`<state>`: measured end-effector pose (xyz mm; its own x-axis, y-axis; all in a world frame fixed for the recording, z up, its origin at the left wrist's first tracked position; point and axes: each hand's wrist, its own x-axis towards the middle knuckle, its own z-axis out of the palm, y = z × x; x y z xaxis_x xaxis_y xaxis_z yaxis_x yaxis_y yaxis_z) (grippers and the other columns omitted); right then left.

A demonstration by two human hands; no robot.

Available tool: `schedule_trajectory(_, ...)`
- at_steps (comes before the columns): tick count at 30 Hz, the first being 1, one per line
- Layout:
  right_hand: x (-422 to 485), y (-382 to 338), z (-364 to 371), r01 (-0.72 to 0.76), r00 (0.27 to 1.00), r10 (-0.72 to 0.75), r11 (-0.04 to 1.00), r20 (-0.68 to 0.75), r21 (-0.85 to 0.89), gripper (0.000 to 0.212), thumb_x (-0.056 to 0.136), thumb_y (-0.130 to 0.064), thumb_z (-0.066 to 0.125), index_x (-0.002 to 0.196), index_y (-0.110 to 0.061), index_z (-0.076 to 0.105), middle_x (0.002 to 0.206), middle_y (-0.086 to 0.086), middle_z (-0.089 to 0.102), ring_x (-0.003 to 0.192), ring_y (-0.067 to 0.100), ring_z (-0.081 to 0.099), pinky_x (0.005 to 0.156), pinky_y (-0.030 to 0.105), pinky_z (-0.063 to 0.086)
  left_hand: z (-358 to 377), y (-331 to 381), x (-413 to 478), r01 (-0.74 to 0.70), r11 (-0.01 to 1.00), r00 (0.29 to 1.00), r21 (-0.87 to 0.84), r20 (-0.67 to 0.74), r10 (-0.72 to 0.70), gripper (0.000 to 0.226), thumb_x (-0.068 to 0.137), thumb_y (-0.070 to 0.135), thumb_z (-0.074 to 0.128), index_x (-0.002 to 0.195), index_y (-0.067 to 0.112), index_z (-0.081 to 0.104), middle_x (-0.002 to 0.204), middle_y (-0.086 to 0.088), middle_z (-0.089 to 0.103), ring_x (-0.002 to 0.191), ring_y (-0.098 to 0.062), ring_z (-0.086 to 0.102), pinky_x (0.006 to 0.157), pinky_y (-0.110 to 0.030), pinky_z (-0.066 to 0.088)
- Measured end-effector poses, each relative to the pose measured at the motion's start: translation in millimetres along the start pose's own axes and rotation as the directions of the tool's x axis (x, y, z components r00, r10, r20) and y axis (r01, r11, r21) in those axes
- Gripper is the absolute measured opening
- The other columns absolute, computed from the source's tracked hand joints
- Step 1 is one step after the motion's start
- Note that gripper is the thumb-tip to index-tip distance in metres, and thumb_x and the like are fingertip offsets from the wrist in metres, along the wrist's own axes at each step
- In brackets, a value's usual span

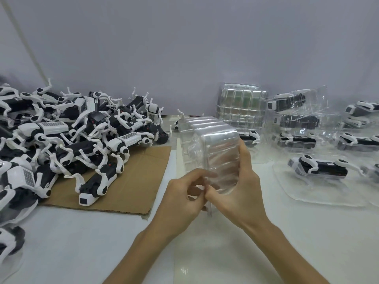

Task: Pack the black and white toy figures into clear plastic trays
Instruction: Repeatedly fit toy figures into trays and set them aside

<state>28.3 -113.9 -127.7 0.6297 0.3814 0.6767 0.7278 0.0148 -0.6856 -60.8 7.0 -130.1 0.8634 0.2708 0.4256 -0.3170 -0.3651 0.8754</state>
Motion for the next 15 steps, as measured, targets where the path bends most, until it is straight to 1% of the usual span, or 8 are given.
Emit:
schedule_trajectory(3, 1, 1, 1, 0.026, 1.0, -0.026, 1.0, 0.01, -0.013, 0.112, 0.061, -0.029, 0.082, 0.155, -0.025, 0.022, 0.1, -0.017, 0.065, 0.082, 0.0, 0.069, 0.062, 0.007, 0.051, -5, -4, 1, 0.017, 0.999, 0.999, 0.036, 0.026, -0.018, 0.039, 0.092, -0.007, 0.054, 0.107, 0.024, 0.072, 0.094, 0.004, 0.075, 0.081, -0.019, 0.074, 0.06, -0.033, 0.061)
schedule_trajectory(4, 2, 2, 1, 0.03, 1.0, -0.03, 0.999, 0.005, -0.015, 0.111, 0.061, -0.027, 0.083, 0.154, -0.025, 0.023, 0.1, -0.019, 0.064, 0.082, 0.0, 0.069, 0.062, 0.008, 0.051, -5, -4, 1, 0.008, 0.999, 1.0, 0.047, 0.013, -0.009, 0.039, 0.092, -0.007, 0.054, 0.104, 0.025, 0.072, 0.092, 0.008, 0.075, 0.082, -0.017, 0.074, 0.059, -0.033, 0.062)
schedule_trajectory(6, 3, 5, -1, 0.034, 0.999, -0.034, 0.999, -0.011, -0.013, 0.107, 0.06, -0.029, 0.083, 0.152, -0.026, 0.027, 0.103, -0.023, 0.063, 0.082, -0.001, 0.069, 0.062, 0.007, 0.051, -1, -2, 1, 0.0, 0.999, 1.0, 0.052, -0.029, 0.001, 0.043, 0.092, -0.007, 0.057, 0.091, 0.034, 0.07, 0.084, 0.015, 0.073, 0.083, -0.014, 0.073, 0.059, -0.032, 0.062)
schedule_trajectory(8, 5, 8, -2, 0.036, 0.999, -0.038, 0.998, -0.033, -0.041, 0.105, 0.058, -0.034, 0.082, 0.15, -0.025, 0.031, 0.103, -0.025, 0.063, 0.084, -0.001, 0.068, 0.064, 0.005, 0.048, 2, -2, 2, 0.0, 0.998, 0.998, 0.06, -0.059, 0.004, 0.047, 0.091, -0.007, 0.059, 0.082, 0.038, 0.067, 0.082, 0.012, 0.073, 0.087, -0.014, 0.073, 0.061, -0.034, 0.062)
schedule_trajectory(10, 6, 10, -3, 0.029, 0.998, -0.033, 0.997, -0.055, -0.074, 0.104, 0.055, -0.035, 0.081, 0.147, -0.024, 0.033, 0.1, -0.024, 0.061, 0.085, 0.001, 0.067, 0.064, 0.006, 0.047, 4, -5, 4, -0.013, 0.997, 0.997, 0.072, -0.07, 0.018, 0.043, 0.09, -0.006, 0.06, 0.084, 0.036, 0.069, 0.085, 0.006, 0.075, 0.086, -0.017, 0.074, 0.062, -0.034, 0.062)
schedule_trajectory(12, 8, 14, -5, 0.015, 0.996, -0.023, 0.994, -0.082, -0.105, 0.104, 0.054, -0.034, 0.081, 0.146, -0.024, 0.034, 0.098, -0.022, 0.059, 0.085, 0.006, 0.065, 0.062, 0.009, 0.048, 7, -6, 6, -0.034, 0.997, 0.994, 0.073, -0.099, 0.041, 0.042, 0.088, -0.004, 0.061, 0.086, 0.037, 0.071, 0.086, 0.006, 0.075, 0.081, -0.018, 0.074, 0.06, -0.031, 0.062)
schedule_trajectory(14, 9, 17, -5, 0.002, 0.995, -0.014, 0.992, -0.098, -0.123, 0.103, 0.054, -0.032, 0.082, 0.145, -0.025, 0.035, 0.098, -0.019, 0.058, 0.084, 0.009, 0.064, 0.061, 0.012, 0.049, 9, -6, 7, -0.046, 0.995, 0.99, 0.088, -0.129, 0.057, 0.038, 0.085, 0.0, 0.06, 0.086, 0.037, 0.072, 0.086, 0.007, 0.075, 0.079, -0.014, 0.073, 0.057, -0.029, 0.061)
schedule_trajectory(15, 10, 17, -5, -0.003, 0.994, -0.011, 0.992, -0.106, -0.128, 0.103, 0.054, -0.032, 0.083, 0.145, -0.024, 0.035, 0.098, -0.018, 0.058, 0.084, 0.009, 0.064, 0.061, 0.013, 0.05, 11, -7, 8, -0.049, 0.994, 0.989, 0.102, -0.136, 0.063, 0.033, 0.083, 0.002, 0.059, 0.087, 0.032, 0.075, 0.086, 0.008, 0.075, 0.078, -0.012, 0.073, 0.057, -0.028, 0.061)
